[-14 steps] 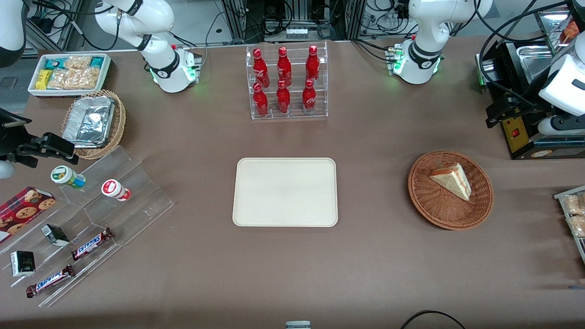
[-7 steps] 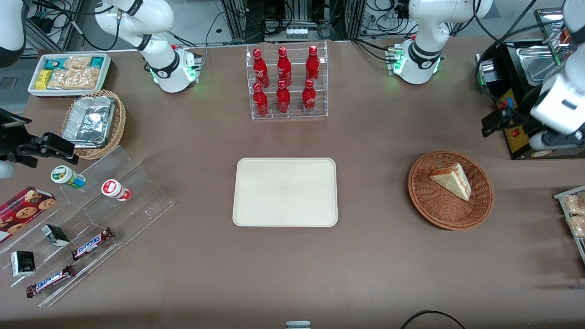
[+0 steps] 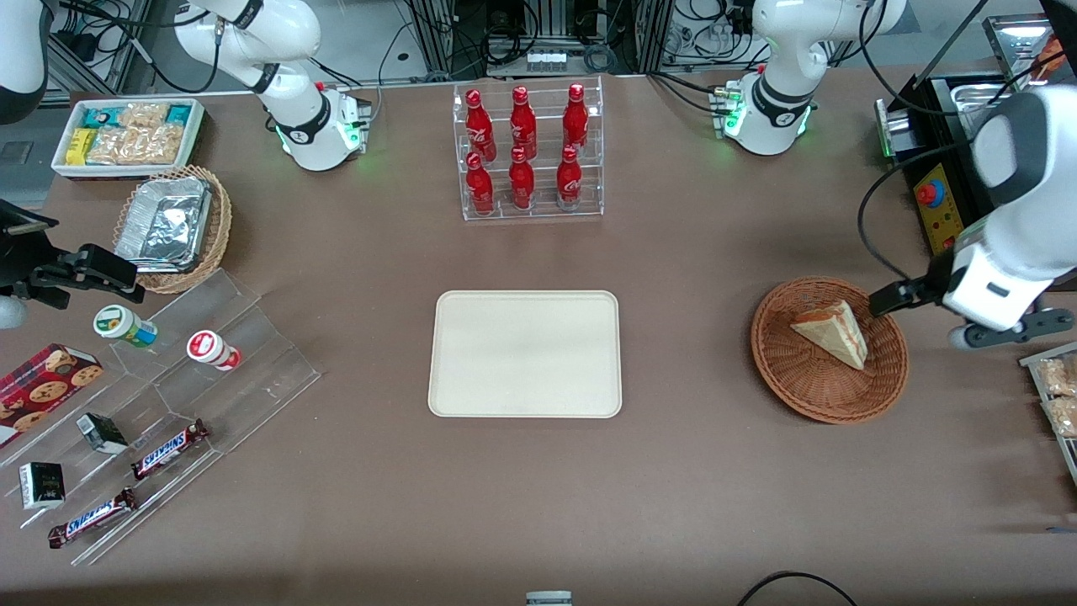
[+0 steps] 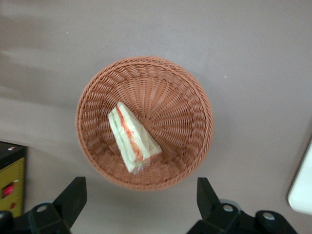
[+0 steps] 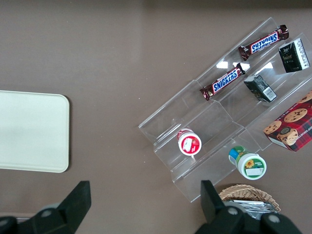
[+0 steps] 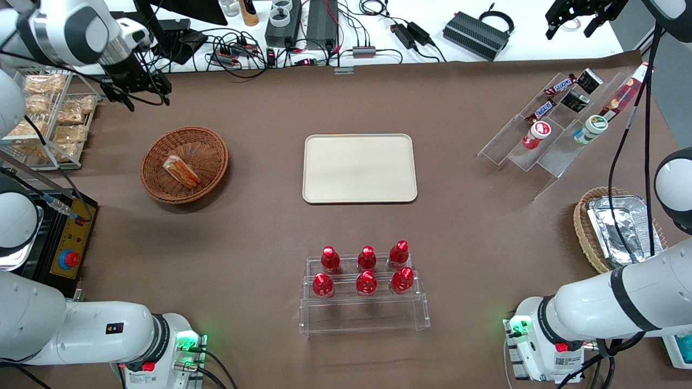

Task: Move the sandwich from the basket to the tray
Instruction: 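Move the open left gripper over the sandwich in the wicker basket, then lower the left gripper around the wrapped sandwich's upright edge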

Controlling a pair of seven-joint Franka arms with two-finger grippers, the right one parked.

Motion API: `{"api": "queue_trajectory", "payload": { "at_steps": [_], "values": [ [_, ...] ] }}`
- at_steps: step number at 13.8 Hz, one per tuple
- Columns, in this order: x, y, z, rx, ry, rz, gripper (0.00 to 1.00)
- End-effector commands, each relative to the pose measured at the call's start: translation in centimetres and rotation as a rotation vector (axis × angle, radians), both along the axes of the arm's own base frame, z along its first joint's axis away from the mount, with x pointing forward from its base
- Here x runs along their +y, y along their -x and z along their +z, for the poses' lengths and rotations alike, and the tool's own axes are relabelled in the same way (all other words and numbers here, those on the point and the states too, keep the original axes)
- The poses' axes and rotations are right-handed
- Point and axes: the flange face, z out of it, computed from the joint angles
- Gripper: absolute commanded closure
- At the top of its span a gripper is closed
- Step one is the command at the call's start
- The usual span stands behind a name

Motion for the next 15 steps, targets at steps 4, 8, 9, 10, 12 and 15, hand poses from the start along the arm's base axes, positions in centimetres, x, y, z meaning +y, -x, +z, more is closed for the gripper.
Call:
{"api": "queue_trajectory", "payload": {
  "at_steps": [4, 8, 9, 10, 12, 15],
  "values": [
    [-0.5, 2.7, -7.4, -0.088, 0.003, 0.381, 0.0],
    [3.1, 4.2, -9.8, -0.054, -0.012, 0.584, 0.0],
    [4.0, 4.3, -10.6, -0.045, -0.015, 0.62, 0.0],
    [4.8, 4.2, -11.5, -0.035, -0.015, 0.656, 0.0],
    [5.0, 3.8, -13.8, -0.023, -0.011, 0.672, 0.0],
    [4.7, 3.5, -16.5, -0.011, -0.015, 0.719, 0.0]
  ]
}}
